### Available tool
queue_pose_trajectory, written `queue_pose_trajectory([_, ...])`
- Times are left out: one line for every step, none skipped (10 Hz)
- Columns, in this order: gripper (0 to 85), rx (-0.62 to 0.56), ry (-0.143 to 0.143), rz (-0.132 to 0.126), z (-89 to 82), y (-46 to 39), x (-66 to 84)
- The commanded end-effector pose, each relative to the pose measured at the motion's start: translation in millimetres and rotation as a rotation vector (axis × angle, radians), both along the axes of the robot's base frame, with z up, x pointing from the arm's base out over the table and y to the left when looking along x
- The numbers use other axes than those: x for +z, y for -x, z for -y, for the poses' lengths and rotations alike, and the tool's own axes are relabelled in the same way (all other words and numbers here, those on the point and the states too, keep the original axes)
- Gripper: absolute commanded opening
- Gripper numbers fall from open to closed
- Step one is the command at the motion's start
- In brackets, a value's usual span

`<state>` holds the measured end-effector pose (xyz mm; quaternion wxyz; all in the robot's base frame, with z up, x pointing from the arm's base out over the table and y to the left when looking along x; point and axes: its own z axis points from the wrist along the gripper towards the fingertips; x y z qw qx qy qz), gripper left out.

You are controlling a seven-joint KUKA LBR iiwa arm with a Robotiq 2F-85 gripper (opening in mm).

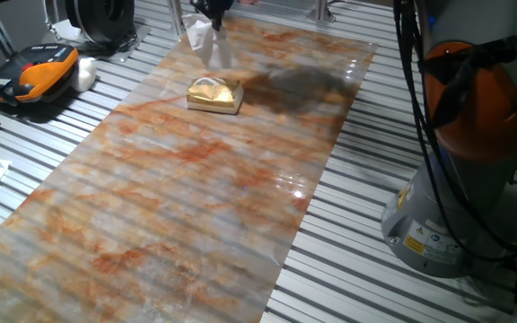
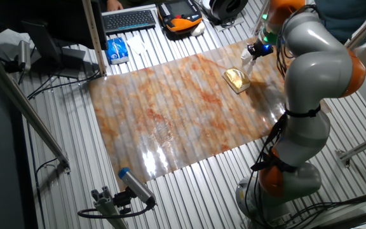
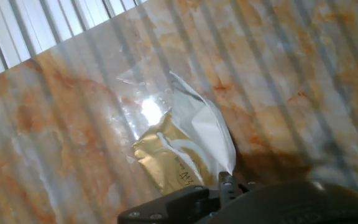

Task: Pull out a napkin

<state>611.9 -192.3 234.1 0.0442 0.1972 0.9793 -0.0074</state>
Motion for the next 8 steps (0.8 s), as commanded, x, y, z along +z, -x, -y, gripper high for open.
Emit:
queue_pose_trajectory([0.0,-0.008,-0.001,-0.004,-4.8,-0.8,2.7])
queue_pose_trajectory([0.0,-0.029,-0.01,-0.006,-13.4,-2.7,1.5])
queue_pose_trajectory([0.0,-0.047,-0.003,-0.001,-23.9,-3.8,-4.0])
queue_pose_trajectory([0.0,-0.064,-0.001,0.0,-34.3,-4.2,-8.1])
queue_pose_trajectory([0.0,-0.076,-0.002,-0.001,-42.9,-3.7,-8.1])
queue_pose_trajectory([0.0,-0.086,-0.006,-0.007,-50.1,-3.0,-2.4])
queue_pose_trajectory([0.0,-0.094,-0.013,-0.014,-55.4,-2.6,5.4])
queue_pose_trajectory([0.0,-0.108,-0.015,-0.017,-63.0,-2.0,11.3])
